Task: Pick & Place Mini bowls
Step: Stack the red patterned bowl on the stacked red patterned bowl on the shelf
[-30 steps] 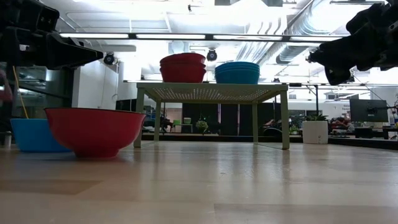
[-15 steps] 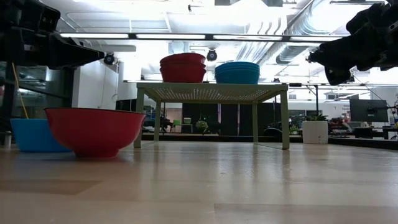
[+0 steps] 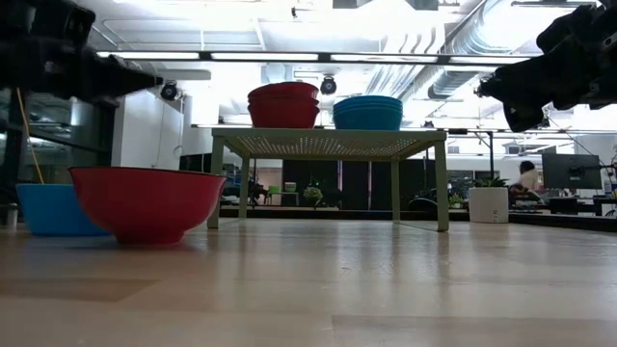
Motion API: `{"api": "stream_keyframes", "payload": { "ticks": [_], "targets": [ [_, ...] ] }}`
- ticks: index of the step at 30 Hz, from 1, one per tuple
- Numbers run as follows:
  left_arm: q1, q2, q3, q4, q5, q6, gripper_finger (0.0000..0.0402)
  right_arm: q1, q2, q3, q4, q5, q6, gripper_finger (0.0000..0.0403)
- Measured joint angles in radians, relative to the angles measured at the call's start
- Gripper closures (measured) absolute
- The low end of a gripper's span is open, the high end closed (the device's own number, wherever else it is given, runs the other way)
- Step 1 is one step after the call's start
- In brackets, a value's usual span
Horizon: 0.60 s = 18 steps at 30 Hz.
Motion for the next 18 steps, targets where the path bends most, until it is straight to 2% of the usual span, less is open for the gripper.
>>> {"api": "stream_keyframes", "payload": {
  "ticks": [8, 15, 18],
  "targets": [
    [0.0, 0.166, 0.16, -0.153, -0.135, -0.051, 0.0278, 0.0, 0.0, 0.0, 0.001, 0.0, 0.0, 0.027],
    [0.002, 0.378, 0.348, -0.358, -0.239, -0.15, 0.0277, 0.0, 0.0, 0.0, 0.001, 0.0, 0.0, 0.027],
    [0.042, 0.459, 0.433, -0.477, -0.265, -0.184, 0.0277, 0.0, 0.0, 0.0, 0.002, 0.0, 0.0, 0.027]
  ]
}}
